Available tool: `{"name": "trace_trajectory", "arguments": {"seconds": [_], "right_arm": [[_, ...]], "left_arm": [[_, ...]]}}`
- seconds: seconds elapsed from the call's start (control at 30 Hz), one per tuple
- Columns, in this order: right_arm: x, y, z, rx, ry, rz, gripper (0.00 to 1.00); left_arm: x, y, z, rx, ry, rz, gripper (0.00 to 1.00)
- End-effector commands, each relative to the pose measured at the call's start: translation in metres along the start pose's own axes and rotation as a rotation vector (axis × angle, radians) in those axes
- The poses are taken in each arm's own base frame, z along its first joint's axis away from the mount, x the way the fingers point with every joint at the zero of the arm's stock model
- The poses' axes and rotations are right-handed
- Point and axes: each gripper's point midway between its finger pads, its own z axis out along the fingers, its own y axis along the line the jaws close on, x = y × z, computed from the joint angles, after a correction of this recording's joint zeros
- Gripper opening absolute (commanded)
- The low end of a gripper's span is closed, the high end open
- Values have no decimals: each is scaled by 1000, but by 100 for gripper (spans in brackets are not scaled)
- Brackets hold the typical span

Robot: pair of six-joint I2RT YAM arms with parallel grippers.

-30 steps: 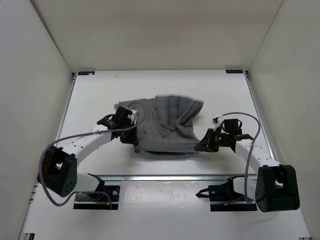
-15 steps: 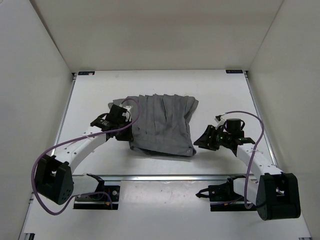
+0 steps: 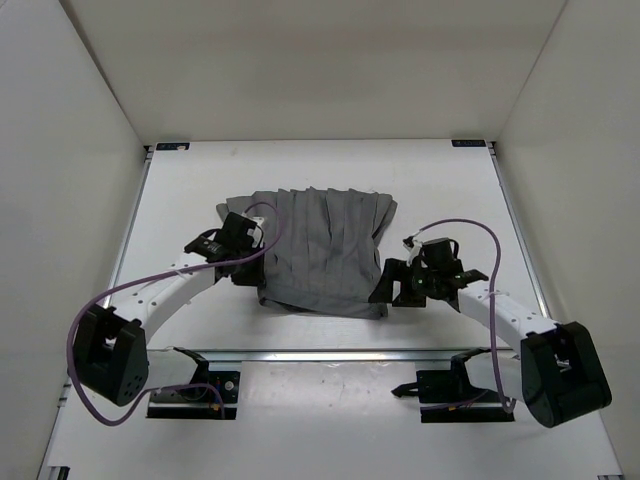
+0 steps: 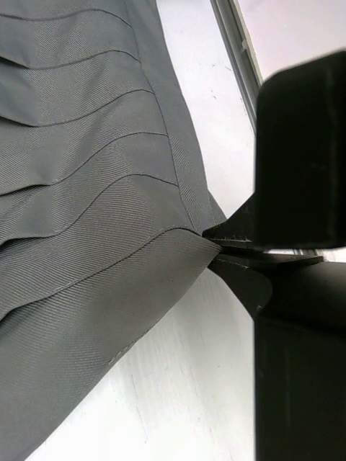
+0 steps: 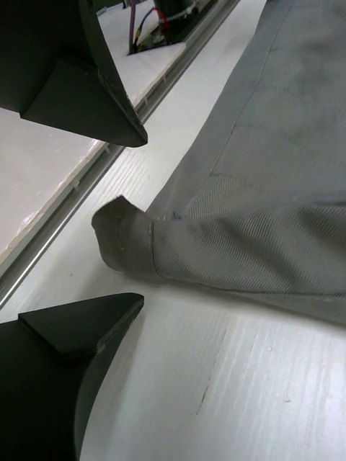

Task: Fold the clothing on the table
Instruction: Flatten the skirt out

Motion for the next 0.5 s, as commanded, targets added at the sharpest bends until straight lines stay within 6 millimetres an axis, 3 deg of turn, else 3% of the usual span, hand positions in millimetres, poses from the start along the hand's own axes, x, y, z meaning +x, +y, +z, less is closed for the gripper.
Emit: {"name": "trace_trajectory", "arguments": {"seconds": [0.0,0.07,0.27,0.37,0.4,0.47], "right_arm": [[-8,-5,7,45,-14,-34,79],[-1,-8,13,63,17,-40,75],[6,-12,25,83,72,-38,50],[6,-9,31,59,80,-39,30],[-2,-5,30,44,60,-43,25],[0,-4,34,39,74,-38,0]], "left_arm": [[5,-5,2,29,9,18,0],[8,-6,2,34,15,21,0],[19,-3,2,41,39,18,0],[24,-7,4,70,54,20,0],[29,-8,6,74,64,30,0],[31,-7,9,77,70,22,0]]}}
